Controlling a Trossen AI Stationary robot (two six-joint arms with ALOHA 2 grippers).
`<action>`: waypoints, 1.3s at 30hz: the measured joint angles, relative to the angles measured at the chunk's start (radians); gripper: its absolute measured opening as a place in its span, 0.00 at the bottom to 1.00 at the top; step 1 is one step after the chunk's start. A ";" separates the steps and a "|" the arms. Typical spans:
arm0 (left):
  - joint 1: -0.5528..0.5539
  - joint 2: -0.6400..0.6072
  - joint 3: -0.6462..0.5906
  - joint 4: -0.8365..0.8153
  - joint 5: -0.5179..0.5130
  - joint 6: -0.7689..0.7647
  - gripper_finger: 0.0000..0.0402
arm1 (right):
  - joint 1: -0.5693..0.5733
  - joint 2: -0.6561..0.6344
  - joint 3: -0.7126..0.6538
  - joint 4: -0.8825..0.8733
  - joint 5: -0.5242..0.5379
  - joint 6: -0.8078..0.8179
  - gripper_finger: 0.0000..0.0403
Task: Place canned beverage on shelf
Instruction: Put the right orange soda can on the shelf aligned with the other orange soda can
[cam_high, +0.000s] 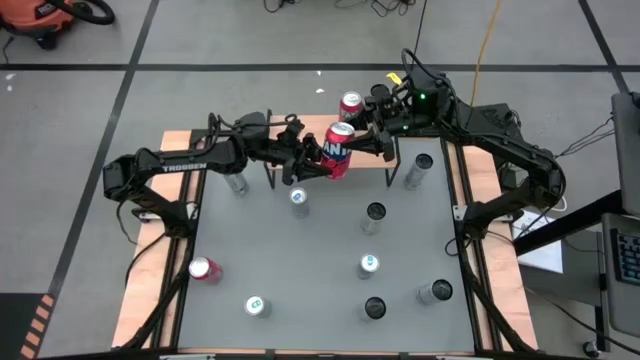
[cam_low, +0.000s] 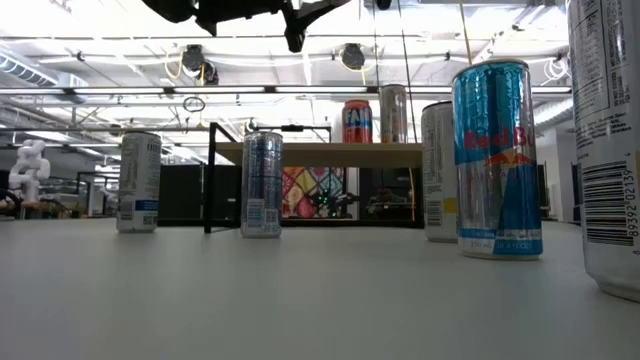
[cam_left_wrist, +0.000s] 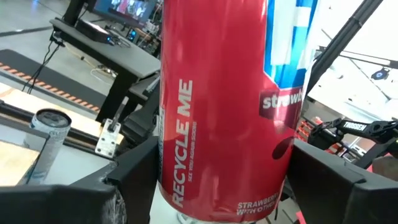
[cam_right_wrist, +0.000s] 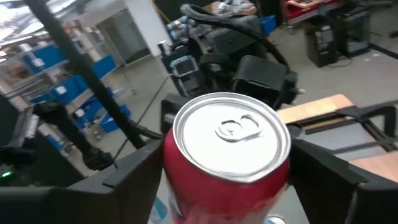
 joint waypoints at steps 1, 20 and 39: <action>0.001 0.001 0.000 -0.002 -0.001 -0.001 0.73 | 0.002 0.000 0.000 -0.007 0.015 0.007 0.76; 0.006 0.000 -0.001 0.014 -0.273 0.169 0.73 | 0.086 -0.068 0.000 -0.045 0.468 0.118 0.79; 0.006 -0.001 0.000 -0.005 -0.486 0.373 0.73 | 0.411 -0.057 0.003 -0.038 1.196 0.102 0.83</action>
